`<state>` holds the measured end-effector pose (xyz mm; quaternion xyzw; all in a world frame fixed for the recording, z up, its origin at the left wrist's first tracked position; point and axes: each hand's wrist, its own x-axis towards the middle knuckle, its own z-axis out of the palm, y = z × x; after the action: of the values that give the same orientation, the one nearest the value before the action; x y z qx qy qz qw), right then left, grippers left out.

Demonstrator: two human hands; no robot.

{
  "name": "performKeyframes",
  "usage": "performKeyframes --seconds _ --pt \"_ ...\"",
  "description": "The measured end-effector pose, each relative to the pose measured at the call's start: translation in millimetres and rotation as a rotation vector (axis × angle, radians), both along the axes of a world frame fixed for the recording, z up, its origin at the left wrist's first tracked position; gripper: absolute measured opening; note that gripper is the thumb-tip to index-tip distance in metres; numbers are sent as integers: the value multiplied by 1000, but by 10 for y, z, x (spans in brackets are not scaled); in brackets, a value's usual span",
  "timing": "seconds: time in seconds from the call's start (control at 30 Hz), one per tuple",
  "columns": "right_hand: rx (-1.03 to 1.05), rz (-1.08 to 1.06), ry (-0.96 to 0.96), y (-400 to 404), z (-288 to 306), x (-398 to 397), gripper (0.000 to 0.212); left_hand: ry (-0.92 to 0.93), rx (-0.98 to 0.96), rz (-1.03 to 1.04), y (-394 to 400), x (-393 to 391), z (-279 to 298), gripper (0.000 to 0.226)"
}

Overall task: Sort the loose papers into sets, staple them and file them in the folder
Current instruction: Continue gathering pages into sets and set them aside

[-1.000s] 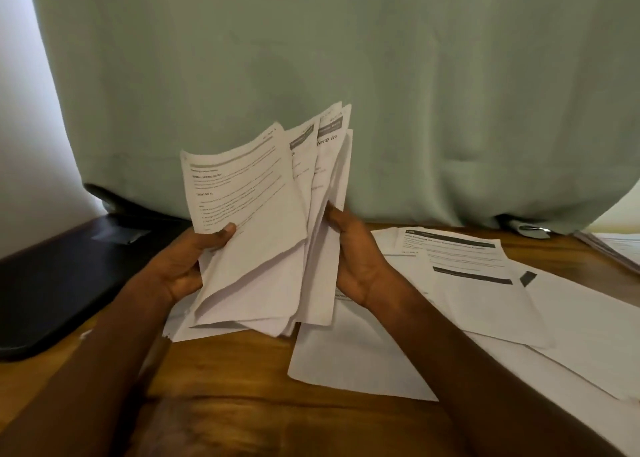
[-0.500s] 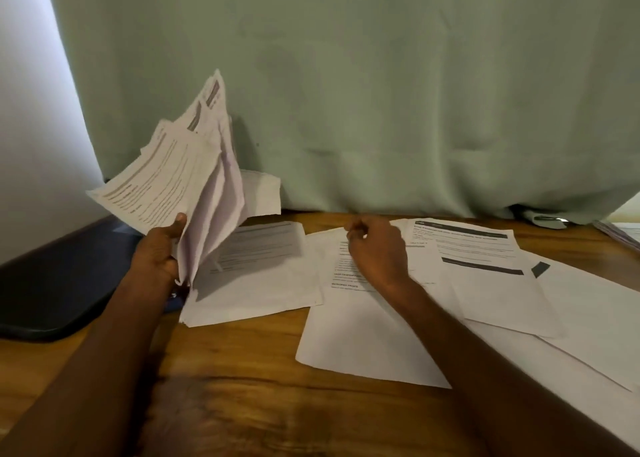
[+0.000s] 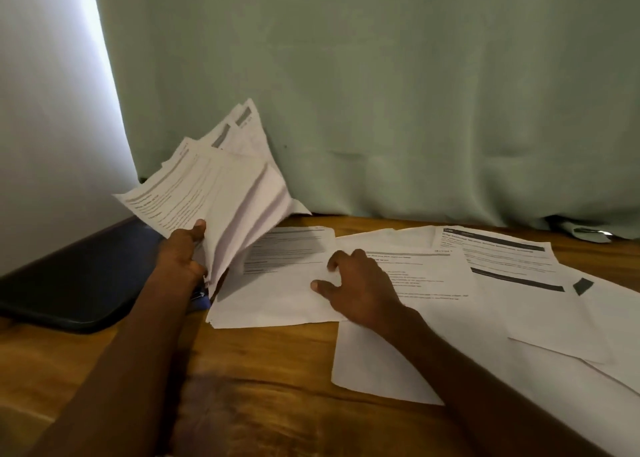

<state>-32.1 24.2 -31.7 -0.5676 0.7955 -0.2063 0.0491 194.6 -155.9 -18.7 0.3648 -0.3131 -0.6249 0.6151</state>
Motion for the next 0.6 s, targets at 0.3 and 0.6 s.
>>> performKeyframes --seconds 0.3,0.6 --pt "-92 -158 -324 -165 77 1 71 -170 -26 -60 22 31 -56 39" --pt "-440 -221 -1019 -10 107 -424 32 -340 -92 -41 -1 26 -32 26"
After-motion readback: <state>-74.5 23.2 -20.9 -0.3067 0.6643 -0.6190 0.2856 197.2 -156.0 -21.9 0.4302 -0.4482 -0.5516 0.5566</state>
